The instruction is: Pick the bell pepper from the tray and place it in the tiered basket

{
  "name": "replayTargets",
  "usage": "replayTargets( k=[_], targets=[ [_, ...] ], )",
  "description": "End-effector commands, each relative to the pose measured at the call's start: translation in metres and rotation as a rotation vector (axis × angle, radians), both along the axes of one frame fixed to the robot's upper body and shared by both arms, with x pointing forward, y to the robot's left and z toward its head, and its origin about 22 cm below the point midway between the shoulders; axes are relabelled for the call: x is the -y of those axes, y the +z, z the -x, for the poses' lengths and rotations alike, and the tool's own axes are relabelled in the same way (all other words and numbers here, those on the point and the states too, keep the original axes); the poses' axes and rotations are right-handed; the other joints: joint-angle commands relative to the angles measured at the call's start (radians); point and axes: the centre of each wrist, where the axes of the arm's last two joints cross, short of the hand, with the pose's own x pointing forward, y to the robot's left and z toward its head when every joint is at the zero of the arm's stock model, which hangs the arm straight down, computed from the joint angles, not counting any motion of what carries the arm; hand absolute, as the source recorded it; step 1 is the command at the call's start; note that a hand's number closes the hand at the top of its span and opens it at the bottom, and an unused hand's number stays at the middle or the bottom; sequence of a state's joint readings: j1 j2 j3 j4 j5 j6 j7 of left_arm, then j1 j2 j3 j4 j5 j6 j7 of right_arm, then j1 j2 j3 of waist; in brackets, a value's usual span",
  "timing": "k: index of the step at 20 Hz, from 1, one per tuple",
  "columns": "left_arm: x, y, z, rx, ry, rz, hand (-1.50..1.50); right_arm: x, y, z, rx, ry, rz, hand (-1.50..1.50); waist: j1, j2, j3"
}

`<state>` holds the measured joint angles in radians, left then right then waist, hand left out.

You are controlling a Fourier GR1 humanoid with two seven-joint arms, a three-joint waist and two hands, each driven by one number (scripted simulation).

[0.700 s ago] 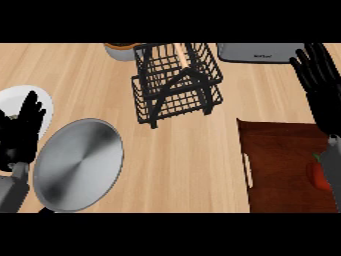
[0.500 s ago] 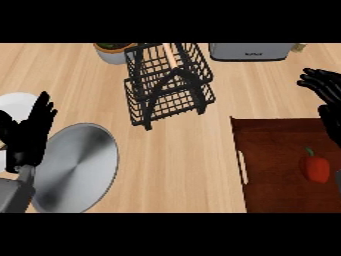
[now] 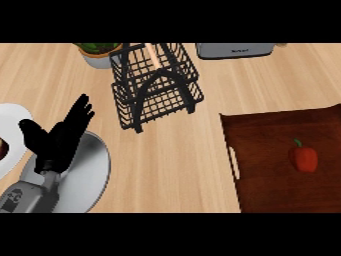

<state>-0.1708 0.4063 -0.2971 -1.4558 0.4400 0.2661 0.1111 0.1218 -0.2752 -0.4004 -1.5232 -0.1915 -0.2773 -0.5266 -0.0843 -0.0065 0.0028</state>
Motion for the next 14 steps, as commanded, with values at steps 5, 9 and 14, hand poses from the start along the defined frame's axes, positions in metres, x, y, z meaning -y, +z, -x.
replayTargets(
  k=[5, 9, 14],
  targets=[
    [0.009, -0.001, 0.005, -0.002, -0.121, 0.014, 0.0, -0.012, -0.02, 0.097, -0.253, -0.114, 0.315, -1.5, 0.06, 0.005, -0.006],
    [0.021, 0.009, -0.008, 0.019, -0.106, 0.006, 0.0, -0.028, -0.007, 0.125, -0.416, -0.251, 0.431, -1.5, 0.054, 0.01, -0.009],
    [0.029, 0.004, -0.003, 0.01, -0.136, 0.002, 0.0, -0.049, 0.0, 0.15, -0.634, -0.432, 0.462, -1.5, 0.084, 0.024, -0.013]
  ],
)
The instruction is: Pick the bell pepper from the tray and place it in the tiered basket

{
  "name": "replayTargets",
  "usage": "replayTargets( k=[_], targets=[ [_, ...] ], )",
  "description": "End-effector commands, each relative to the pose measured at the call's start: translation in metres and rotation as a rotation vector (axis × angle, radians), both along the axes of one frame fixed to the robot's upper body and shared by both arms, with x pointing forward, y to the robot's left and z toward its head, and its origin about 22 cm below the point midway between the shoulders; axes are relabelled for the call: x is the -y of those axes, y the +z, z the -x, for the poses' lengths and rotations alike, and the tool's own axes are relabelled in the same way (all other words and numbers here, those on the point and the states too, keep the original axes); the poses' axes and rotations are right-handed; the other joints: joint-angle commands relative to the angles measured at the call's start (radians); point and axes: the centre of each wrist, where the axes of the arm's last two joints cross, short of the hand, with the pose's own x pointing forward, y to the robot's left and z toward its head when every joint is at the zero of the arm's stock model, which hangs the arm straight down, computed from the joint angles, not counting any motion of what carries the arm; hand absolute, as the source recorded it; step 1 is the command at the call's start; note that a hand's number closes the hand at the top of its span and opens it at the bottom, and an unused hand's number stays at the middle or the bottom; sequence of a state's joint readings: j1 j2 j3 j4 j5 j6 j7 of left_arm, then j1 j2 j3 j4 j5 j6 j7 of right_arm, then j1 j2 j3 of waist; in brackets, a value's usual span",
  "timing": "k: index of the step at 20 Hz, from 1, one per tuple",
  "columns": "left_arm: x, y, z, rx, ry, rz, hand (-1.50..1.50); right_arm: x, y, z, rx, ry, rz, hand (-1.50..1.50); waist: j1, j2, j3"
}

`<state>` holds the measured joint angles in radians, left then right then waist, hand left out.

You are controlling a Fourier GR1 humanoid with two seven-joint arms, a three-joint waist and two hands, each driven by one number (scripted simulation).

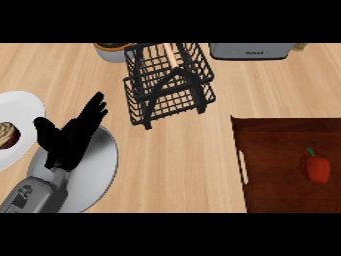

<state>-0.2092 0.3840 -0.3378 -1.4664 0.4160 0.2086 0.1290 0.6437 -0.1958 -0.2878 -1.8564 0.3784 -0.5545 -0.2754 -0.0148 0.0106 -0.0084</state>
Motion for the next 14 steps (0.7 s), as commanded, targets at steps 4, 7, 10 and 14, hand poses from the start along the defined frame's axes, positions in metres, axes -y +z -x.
replayTargets(
  k=[4, 7, 10, 14],
  targets=[
    [0.012, 0.007, -0.009, 0.01, -0.034, -0.004, 0.0, -0.038, 0.034, -0.001, -0.184, -0.169, 0.035, -1.5, 0.047, 0.013, -0.001],
    [0.009, 0.004, -0.007, 0.017, -0.05, 0.0, 0.0, -0.077, 0.035, -0.022, -0.221, -0.17, -0.032, -1.5, 0.057, 0.009, 0.003],
    [0.018, 0.014, -0.012, 0.009, -0.057, -0.008, 0.0, -0.097, 0.052, -0.045, -0.267, -0.212, -0.032, -1.5, 0.055, 0.004, 0.004],
    [0.004, 0.009, -0.01, -0.016, -0.045, 0.005, 0.0, -0.116, 0.051, -0.078, -0.392, -0.303, 0.014, -1.5, 0.055, 0.001, 0.005]
  ],
)
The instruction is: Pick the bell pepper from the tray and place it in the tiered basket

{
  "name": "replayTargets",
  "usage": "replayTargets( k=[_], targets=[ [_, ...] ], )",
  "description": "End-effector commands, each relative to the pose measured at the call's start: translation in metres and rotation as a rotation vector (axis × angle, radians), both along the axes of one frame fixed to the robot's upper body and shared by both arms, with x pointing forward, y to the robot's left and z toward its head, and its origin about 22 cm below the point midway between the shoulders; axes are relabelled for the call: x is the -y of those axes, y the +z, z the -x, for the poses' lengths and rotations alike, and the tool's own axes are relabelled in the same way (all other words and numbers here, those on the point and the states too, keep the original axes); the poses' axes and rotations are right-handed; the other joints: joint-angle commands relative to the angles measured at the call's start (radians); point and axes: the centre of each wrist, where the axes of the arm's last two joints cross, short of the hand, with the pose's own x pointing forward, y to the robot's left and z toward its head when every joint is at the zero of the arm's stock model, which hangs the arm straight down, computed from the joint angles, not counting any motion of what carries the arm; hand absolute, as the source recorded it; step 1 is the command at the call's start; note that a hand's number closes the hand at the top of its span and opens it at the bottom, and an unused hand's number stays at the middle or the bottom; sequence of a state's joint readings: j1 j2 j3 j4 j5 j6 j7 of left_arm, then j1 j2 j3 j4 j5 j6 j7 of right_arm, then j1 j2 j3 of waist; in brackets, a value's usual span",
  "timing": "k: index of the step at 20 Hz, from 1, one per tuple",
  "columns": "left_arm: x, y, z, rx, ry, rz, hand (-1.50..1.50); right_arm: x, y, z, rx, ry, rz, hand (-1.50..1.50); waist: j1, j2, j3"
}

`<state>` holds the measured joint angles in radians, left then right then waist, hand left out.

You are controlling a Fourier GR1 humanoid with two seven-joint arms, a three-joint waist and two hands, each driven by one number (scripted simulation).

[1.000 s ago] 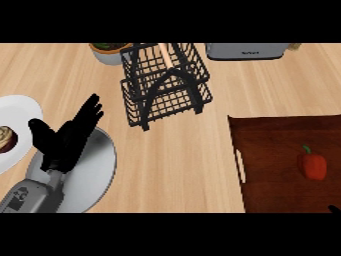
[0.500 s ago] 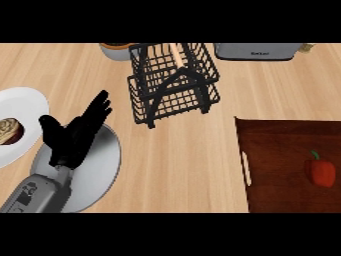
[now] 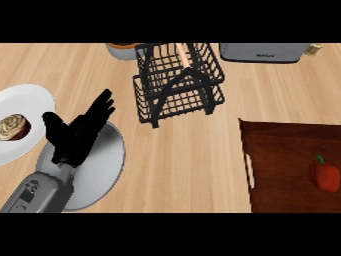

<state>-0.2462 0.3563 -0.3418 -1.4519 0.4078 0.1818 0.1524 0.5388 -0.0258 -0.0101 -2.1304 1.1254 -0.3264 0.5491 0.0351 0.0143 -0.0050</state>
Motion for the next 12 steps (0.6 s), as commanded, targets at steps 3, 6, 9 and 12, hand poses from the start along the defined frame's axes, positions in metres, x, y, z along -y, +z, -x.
replayTargets(
  k=[3, 6, 9, 12],
  targets=[
    [-0.004, 0.006, -0.002, 0.003, 0.018, 0.007, 0.0, -0.04, 0.009, -0.043, -0.179, -0.099, 0.039, -1.5, -0.017, -0.01, 0.003],
    [0.002, -0.011, 0.002, -0.015, 0.035, 0.006, 0.0, -0.053, 0.013, -0.067, -0.183, -0.106, 0.025, -1.5, -0.031, -0.013, 0.005],
    [0.003, -0.006, 0.008, -0.003, 0.026, 0.022, 0.0, -0.074, -0.005, -0.063, -0.221, -0.089, -0.001, -1.5, -0.034, -0.015, 0.005],
    [-0.014, -0.006, 0.001, -0.003, 0.021, -0.003, 0.0, -0.053, -0.015, -0.08, -0.252, -0.094, -0.02, -1.5, -0.036, -0.014, 0.005]
  ],
)
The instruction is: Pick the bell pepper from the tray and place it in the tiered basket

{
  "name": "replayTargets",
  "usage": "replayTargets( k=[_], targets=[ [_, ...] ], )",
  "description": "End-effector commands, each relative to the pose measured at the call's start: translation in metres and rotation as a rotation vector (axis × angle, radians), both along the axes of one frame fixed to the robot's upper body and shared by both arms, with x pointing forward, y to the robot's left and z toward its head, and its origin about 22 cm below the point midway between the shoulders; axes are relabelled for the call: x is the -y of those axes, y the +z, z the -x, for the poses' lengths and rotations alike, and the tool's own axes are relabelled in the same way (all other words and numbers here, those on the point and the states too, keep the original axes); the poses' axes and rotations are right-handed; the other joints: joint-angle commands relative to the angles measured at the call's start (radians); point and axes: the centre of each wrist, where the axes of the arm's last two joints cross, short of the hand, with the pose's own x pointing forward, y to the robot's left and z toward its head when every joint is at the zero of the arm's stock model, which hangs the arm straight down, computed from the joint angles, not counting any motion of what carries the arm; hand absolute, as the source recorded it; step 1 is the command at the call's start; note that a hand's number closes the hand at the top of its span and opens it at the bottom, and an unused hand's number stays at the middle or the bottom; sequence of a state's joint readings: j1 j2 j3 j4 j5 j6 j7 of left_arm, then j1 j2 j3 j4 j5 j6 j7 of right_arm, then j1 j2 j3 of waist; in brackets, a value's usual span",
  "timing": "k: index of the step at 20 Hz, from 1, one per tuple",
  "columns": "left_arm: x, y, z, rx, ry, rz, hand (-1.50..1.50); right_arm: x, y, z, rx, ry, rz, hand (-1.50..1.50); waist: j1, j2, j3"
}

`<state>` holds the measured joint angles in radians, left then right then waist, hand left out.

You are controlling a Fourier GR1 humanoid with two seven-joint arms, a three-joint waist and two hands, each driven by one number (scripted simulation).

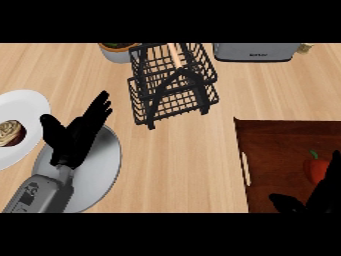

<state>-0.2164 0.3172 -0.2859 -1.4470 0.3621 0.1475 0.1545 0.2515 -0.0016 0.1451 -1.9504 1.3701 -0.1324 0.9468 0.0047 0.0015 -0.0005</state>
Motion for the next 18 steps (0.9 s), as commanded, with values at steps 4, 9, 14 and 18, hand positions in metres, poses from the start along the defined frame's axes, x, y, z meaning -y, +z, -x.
replayTargets(
  k=[4, 9, 14, 18],
  targets=[
    [0.001, 0.006, 0.008, -0.02, -0.007, 0.0, 0.0, 0.014, 0.004, -0.021, -0.052, -0.059, 0.002, -1.5, -0.004, -0.002, 0.001],
    [0.001, -0.014, 0.003, -0.007, 0.01, -0.01, 0.0, 0.017, -0.031, 0.005, -0.03, -0.084, 0.03, -1.5, -0.008, -0.002, 0.001],
    [-0.001, -0.014, 0.004, -0.009, -0.006, -0.026, 0.0, 0.027, -0.022, 0.006, 0.0, -0.1, 0.039, -1.5, -0.008, -0.002, 0.0],
    [-0.002, -0.012, 0.013, 0.011, 0.013, -0.012, 0.0, 0.047, -0.043, 0.0, -0.003, -0.101, 0.049, -1.5, -0.007, -0.002, 0.001]
  ],
)
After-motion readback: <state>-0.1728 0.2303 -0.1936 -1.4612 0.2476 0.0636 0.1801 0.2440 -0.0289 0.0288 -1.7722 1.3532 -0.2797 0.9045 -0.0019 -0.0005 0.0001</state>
